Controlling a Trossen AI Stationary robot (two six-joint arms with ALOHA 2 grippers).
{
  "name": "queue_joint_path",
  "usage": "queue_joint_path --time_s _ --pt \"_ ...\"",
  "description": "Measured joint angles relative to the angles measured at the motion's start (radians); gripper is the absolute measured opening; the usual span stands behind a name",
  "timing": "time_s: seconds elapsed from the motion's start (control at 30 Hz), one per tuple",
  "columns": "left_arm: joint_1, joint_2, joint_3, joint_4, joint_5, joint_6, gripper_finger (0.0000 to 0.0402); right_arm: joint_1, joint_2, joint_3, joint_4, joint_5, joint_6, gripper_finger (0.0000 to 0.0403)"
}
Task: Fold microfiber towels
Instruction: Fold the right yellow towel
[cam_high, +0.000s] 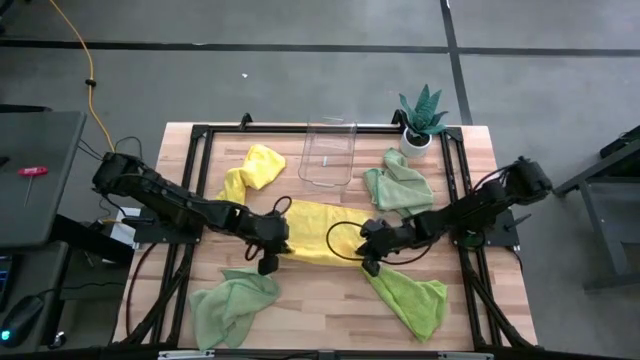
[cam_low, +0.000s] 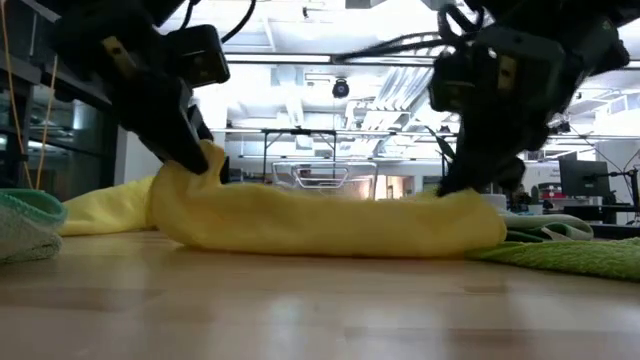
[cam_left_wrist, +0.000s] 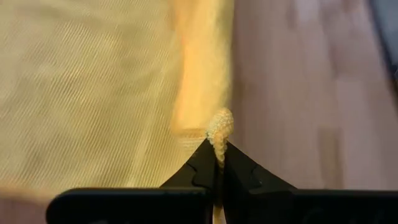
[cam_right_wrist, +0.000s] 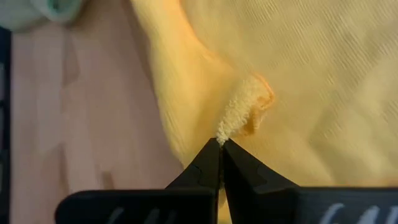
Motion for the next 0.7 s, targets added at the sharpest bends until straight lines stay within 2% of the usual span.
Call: queue_joint_path --time_s 0.13,0.43,0.7 --pt "0.019 -0.007 0.000 0.050 -0.018 -0.068 0.0001 0.001 -0.042 0.018 -0.065 0.056 0.016 0.0000" --pt "0.141 -0.037 -0.002 -0.005 -0.100 -0.091 0.0001 -0.066 -0.155 0.018 -0.214 0.242 0.098 0.0000" --pt "0.218 -0.033 -0.002 -0.002 -0.265 -0.094 0.0001 -0.135 -0.150 0.017 -0.334 0.296 0.194 0.0000"
